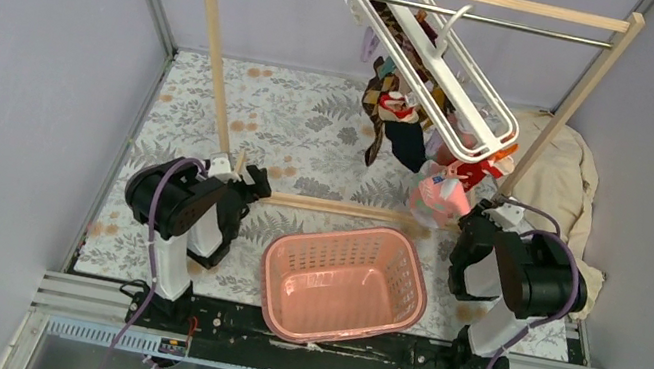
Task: Remove the socks clipped to the hanger
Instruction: Adjust the clothesline at the center of the board.
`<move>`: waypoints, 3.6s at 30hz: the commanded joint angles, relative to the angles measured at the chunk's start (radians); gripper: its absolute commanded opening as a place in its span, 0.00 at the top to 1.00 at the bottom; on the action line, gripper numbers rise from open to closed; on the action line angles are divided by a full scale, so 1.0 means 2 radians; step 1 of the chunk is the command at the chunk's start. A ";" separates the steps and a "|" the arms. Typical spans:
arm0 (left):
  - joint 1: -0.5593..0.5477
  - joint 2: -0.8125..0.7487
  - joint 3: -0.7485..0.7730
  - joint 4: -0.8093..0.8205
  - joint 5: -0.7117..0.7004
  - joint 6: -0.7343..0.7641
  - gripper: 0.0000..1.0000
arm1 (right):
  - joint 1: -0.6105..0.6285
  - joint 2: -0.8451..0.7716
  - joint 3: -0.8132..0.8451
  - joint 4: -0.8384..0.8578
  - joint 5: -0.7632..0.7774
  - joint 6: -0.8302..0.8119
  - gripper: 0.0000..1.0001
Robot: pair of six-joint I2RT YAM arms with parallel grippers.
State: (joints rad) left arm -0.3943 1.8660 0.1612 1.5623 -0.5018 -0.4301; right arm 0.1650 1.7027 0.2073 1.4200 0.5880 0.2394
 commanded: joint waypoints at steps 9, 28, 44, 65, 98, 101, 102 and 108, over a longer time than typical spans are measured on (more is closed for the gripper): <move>-0.006 -0.011 0.065 0.023 0.247 -0.040 0.01 | 0.072 -0.004 0.097 -0.042 -0.173 0.068 1.00; 0.075 0.014 0.265 -0.113 0.333 -0.041 0.01 | 0.071 0.109 0.283 -0.089 -0.183 0.023 1.00; 0.112 0.153 0.406 -0.114 0.367 -0.077 0.01 | 0.027 0.196 0.400 -0.137 -0.229 0.040 0.74; 0.209 0.215 0.381 0.024 0.561 -0.259 0.01 | 0.026 0.192 0.403 -0.157 -0.234 0.040 0.50; 0.216 0.112 0.253 0.027 0.484 -0.213 0.01 | -0.011 0.069 0.268 -0.234 -0.259 0.163 0.01; 0.216 0.104 0.243 0.027 0.476 -0.209 0.01 | -0.047 0.088 0.252 -0.199 -0.337 0.227 0.00; 0.215 0.101 0.239 0.027 0.473 -0.206 0.01 | -0.057 0.095 0.247 -0.181 -0.357 0.248 0.00; 0.206 0.080 0.213 0.027 0.447 -0.187 0.01 | -0.103 0.129 0.231 -0.136 -0.441 0.343 0.00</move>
State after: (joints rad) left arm 0.0818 2.0907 0.6113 1.4765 0.3016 -0.7643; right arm -0.0227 1.9060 0.6971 1.1107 -0.0208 0.6434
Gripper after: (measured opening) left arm 0.993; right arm 0.995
